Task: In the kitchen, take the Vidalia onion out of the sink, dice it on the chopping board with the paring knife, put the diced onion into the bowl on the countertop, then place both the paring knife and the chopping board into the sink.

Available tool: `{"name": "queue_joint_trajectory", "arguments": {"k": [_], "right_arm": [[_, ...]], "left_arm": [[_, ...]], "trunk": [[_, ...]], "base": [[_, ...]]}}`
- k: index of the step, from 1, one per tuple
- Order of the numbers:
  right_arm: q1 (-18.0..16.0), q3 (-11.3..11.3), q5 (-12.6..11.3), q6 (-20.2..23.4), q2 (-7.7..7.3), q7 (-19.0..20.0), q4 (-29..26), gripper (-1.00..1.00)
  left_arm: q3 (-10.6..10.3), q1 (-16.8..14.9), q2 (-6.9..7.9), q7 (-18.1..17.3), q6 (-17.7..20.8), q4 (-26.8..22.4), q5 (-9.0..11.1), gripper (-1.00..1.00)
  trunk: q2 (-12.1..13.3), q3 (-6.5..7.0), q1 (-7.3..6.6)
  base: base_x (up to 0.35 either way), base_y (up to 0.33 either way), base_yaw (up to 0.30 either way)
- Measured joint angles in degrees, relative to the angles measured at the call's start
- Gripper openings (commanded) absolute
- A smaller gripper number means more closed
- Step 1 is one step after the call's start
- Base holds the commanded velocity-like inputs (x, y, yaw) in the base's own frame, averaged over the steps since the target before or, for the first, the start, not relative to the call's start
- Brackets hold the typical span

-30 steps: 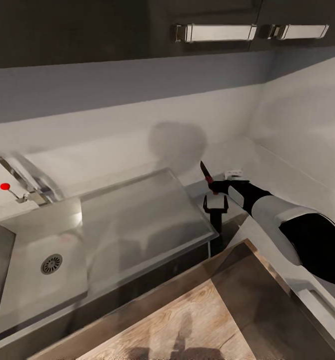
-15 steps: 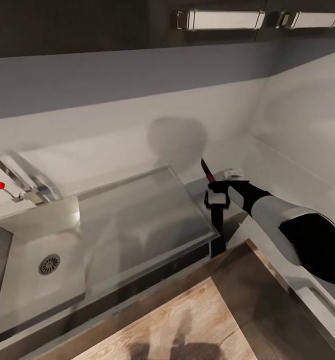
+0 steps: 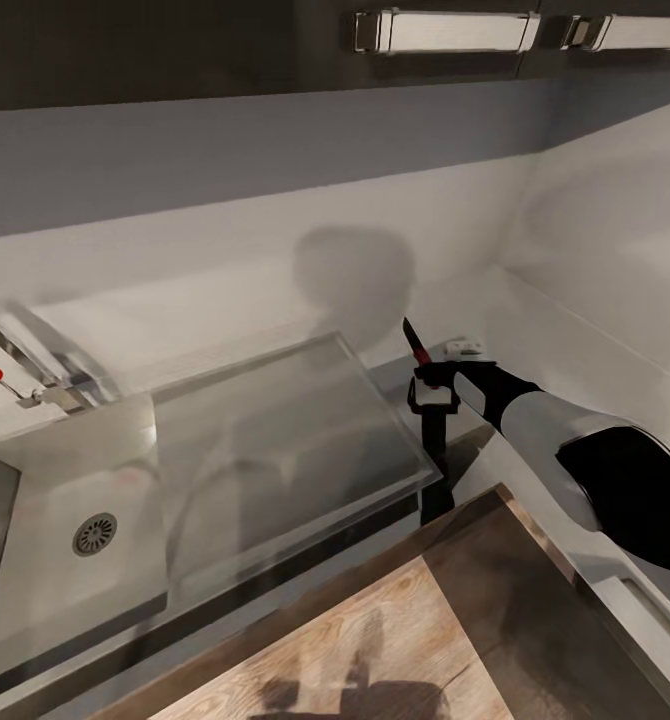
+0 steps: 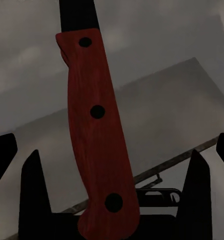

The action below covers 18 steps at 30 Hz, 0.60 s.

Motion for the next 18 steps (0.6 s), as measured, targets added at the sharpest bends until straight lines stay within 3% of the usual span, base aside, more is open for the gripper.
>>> {"name": "queue_joint_trajectory", "arguments": {"k": [18], "right_arm": [[0.00, 0.00, 0.00, 0.00, -0.06, 0.00, 0.00, 1.00]], "left_arm": [[0.00, 0.00, 0.00, -0.03, 0.00, 0.02, 0.00, 1.00]], "trunk": [[0.00, -0.53, 0.00]], "base": [[0.000, 0.000, 0.000]]}}
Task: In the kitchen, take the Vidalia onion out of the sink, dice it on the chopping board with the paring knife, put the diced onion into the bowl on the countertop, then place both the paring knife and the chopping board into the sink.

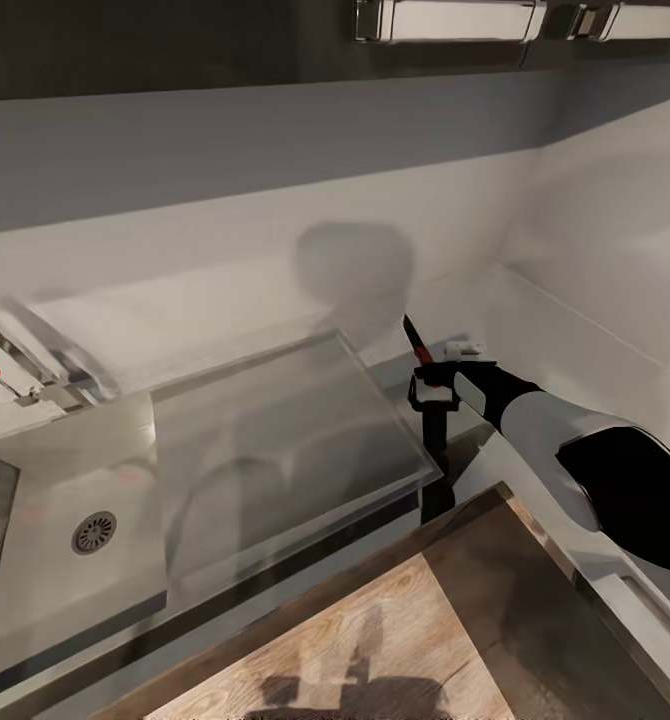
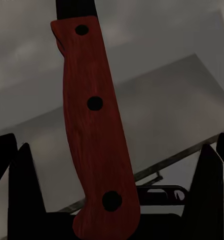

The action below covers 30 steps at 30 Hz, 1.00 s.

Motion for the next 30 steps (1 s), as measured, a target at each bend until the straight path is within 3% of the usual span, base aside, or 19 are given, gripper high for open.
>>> {"name": "queue_joint_trajectory", "arguments": {"k": [16, 30], "right_arm": [[-0.18, -0.01, 0.27, -0.20, -0.04, -0.13, -2.14, 1.00], [-0.03, 0.00, 0.30, -0.13, -0.16, -0.09, -2.68, 1.00]], "left_arm": [[0.01, 0.01, 0.00, 0.00, 0.00, 0.04, 0.00, 1.00], [0.00, 0.00, 0.00, 0.00, 0.00, 0.07, 0.00, 1.00]], "trunk": [[-0.06, -1.26, -0.04], [-0.05, -1.36, -0.03]], "base": [[0.000, 0.000, 0.000], [0.000, 0.000, 0.000]]}}
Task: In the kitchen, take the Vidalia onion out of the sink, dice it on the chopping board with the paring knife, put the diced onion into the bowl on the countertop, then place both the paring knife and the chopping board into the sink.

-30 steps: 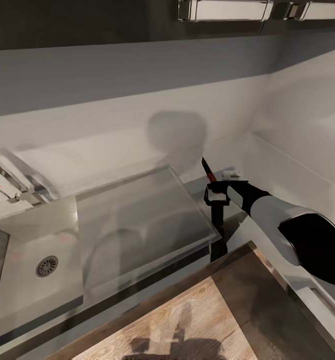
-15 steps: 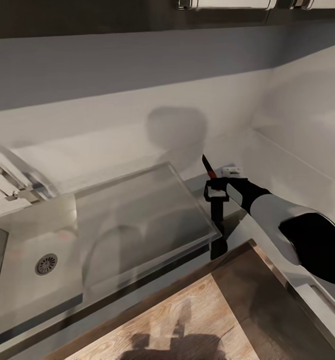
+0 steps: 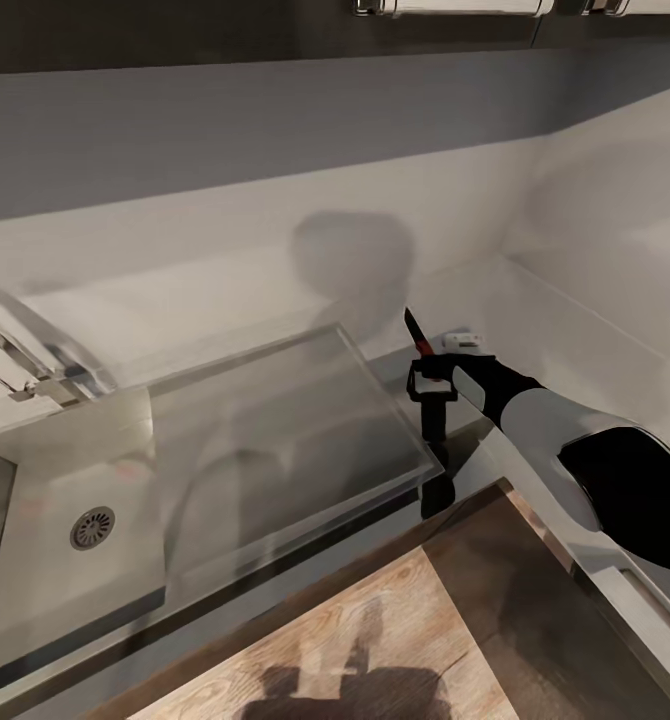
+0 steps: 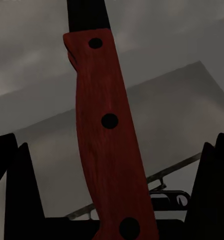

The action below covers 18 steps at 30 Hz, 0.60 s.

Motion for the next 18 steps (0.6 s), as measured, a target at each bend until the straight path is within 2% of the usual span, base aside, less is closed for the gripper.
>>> {"name": "queue_joint_trajectory", "arguments": {"k": [1, 18], "right_arm": [[0.00, 0.00, -0.01, 0.00, 0.00, 0.00, 0.00, -1.00], [0.00, -0.04, -0.04, 0.07, 0.02, -0.14, -0.07, -1.00]], "left_arm": [[0.00, 0.00, 0.00, 0.00, 0.00, 0.00, 0.00, 1.00], [0.00, 0.00, 0.00, 0.00, 0.00, 0.00, 0.00, 1.00]], "trunk": [[0.00, 0.00, 0.00], [0.01, 0.00, 0.00]], "base": [[0.000, 0.000, 0.000], [0.000, 0.000, 0.000]]}}
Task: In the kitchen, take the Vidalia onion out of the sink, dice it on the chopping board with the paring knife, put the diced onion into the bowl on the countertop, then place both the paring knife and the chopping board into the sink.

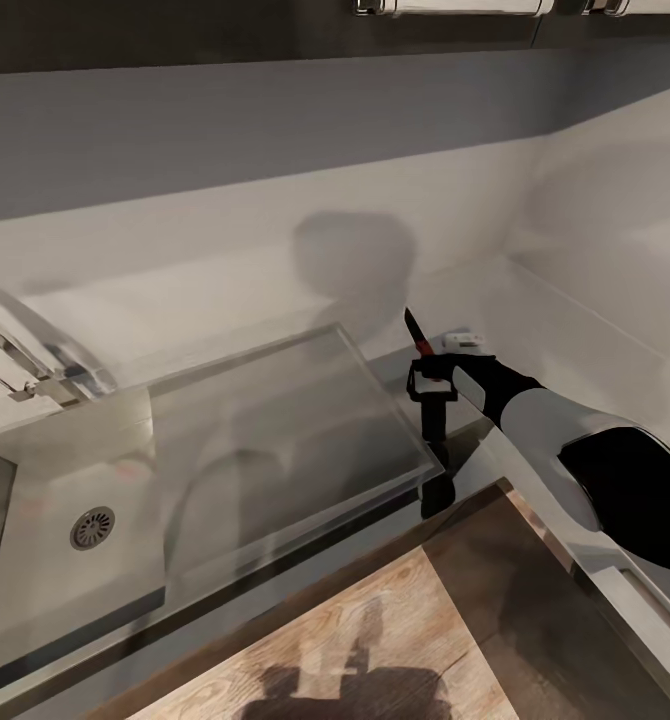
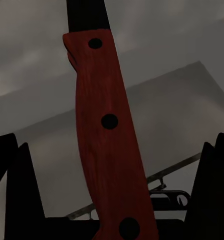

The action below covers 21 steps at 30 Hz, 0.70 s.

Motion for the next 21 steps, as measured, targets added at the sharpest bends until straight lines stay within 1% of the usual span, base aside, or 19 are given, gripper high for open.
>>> {"name": "queue_joint_trajectory", "arguments": {"k": [13, 21], "right_arm": [[0.00, 0.01, -0.10, 0.26, 0.15, -0.28, -0.12, -1.00], [0.00, -0.14, -0.22, 0.32, 0.15, -0.32, 1.29, -1.00]], "left_arm": [[0.00, 0.00, 0.00, 0.00, 0.00, 0.54, 0.00, 1.00], [0.01, 0.00, 0.00, -0.01, 0.00, 0.79, 0.00, 1.00]], "trunk": [[0.01, 0.03, 0.01], [0.01, 0.63, 0.01]], "base": [[0.000, 0.000, 0.000], [0.000, 0.000, 0.000]]}}
